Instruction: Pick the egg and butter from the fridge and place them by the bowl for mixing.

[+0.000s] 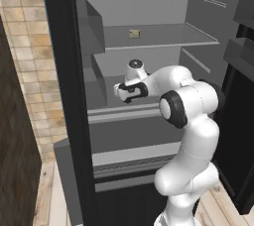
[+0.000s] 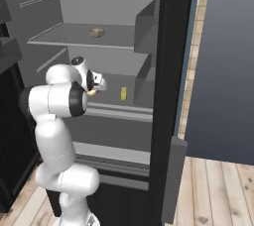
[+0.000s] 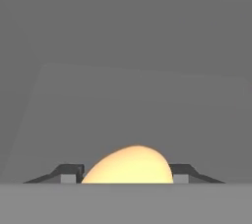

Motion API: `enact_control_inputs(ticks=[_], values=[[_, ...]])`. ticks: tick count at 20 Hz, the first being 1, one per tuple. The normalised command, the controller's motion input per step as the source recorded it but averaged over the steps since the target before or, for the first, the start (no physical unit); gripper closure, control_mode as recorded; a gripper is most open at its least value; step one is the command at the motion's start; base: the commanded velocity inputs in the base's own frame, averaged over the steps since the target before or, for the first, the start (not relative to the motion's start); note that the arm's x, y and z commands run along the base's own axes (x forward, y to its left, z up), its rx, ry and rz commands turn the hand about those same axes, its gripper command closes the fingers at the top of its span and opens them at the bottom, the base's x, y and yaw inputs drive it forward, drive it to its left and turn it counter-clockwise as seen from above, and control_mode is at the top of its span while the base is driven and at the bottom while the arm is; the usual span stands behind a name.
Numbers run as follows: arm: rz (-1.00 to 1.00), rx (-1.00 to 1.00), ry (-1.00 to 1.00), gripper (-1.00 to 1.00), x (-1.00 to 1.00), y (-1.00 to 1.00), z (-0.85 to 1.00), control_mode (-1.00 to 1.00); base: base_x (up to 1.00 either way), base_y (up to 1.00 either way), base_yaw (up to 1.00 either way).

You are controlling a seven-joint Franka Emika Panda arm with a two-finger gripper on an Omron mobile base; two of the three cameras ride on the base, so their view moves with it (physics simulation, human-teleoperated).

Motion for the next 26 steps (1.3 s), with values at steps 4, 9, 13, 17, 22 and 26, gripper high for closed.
enact_control_inputs(ticks=[4,9,13,17,22,26], values=[[-0.04,0.0,-0.26,1.0,-0.84,0.0,0.83,-1.0,0.0,0.0,0.0],[-0.2,0.16,-0.1,1.0,-1.0,-0.11,1.0,-1.0,0.0,0.0,0.0],[-0.27,0.25,0.07,1.0,-1.0,-0.27,0.98,-1.0,0.0,0.0,0.0],[-0.25,0.23,0.12,1.0,-1.0,-0.36,0.78,-1.0,0.0,0.0,0.0],[-0.19,0.08,0.11,1.0,-1.0,-0.31,0.21,-1.0,0.0,0.0,0.0],[-0.17,0.0,0.0,1.0,-1.0,-0.16,-0.06,-1.0,0.0,0.0,0.0]])
